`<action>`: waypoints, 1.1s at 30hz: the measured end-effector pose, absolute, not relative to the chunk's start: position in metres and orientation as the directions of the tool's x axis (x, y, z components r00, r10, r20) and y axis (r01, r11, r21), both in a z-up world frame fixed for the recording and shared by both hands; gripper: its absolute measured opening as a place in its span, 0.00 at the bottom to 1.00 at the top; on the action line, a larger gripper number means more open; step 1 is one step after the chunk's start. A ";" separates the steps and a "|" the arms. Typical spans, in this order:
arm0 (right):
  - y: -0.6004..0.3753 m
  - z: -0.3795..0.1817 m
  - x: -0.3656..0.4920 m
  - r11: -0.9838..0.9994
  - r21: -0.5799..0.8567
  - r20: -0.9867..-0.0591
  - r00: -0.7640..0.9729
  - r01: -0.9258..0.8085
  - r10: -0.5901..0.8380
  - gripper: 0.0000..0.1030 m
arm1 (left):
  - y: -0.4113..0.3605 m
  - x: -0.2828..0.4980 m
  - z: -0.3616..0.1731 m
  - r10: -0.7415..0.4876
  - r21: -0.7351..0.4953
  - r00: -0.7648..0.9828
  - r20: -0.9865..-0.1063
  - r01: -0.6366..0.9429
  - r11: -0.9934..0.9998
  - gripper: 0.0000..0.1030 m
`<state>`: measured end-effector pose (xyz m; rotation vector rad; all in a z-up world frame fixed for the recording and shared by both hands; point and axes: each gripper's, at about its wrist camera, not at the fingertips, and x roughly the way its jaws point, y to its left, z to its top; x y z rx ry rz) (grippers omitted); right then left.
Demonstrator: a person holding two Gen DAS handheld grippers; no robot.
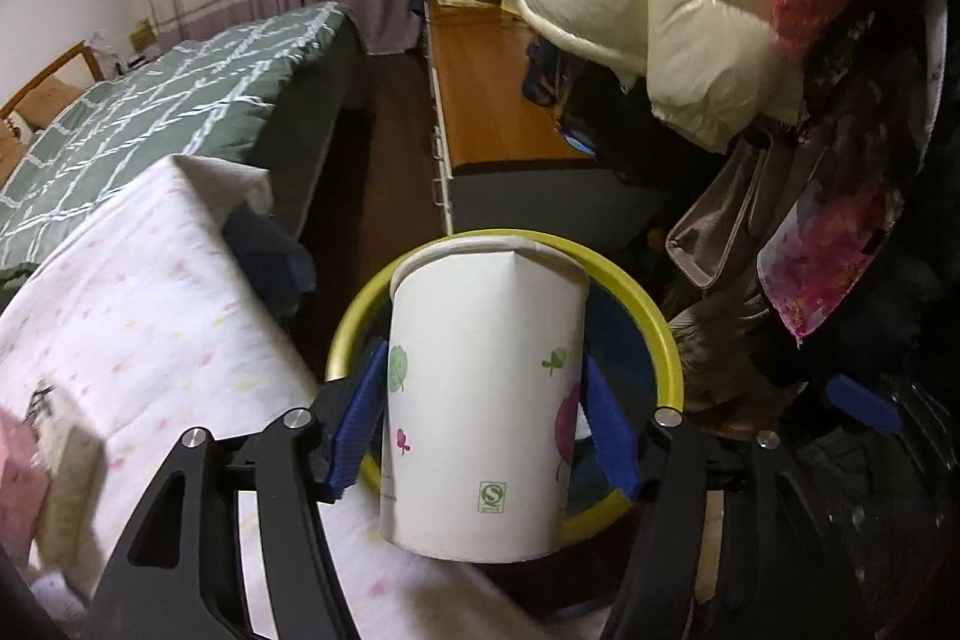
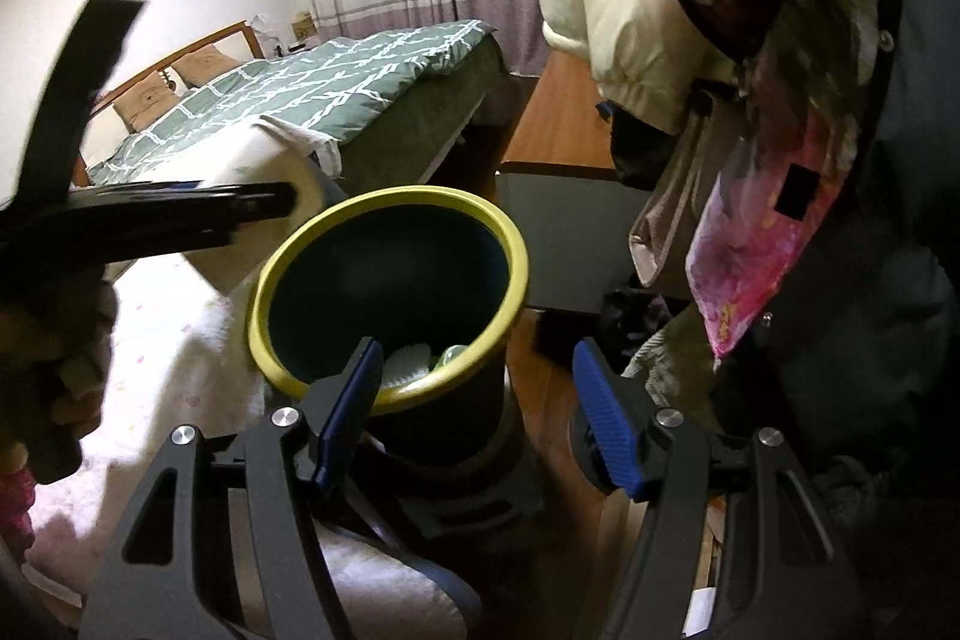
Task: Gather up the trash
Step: 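Carry the paper cup over the bin and open the left gripper, then grasp the brown square container with the right gripper and lift it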
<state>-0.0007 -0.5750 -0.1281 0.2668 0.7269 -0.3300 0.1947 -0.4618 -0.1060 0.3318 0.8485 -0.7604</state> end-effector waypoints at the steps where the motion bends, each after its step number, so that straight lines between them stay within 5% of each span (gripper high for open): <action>1: -0.577 -0.130 -0.002 0.913 0.126 -0.688 0.697 0.388 -0.201 0.61 | -0.466 0.194 -0.108 -0.467 -0.027 0.419 -0.779 0.721 0.692 0.62; 21: -0.557 -0.132 0.006 0.929 0.123 -0.705 0.690 0.350 -0.167 0.63 | -0.424 0.180 -0.089 -0.511 -0.106 0.401 -0.760 0.700 0.707 0.78; 33: -0.520 -0.133 0.029 0.960 0.121 -0.721 0.687 0.254 -0.091 0.64 | -0.273 0.148 -0.037 -0.490 -0.137 0.555 -0.672 0.557 0.819 0.85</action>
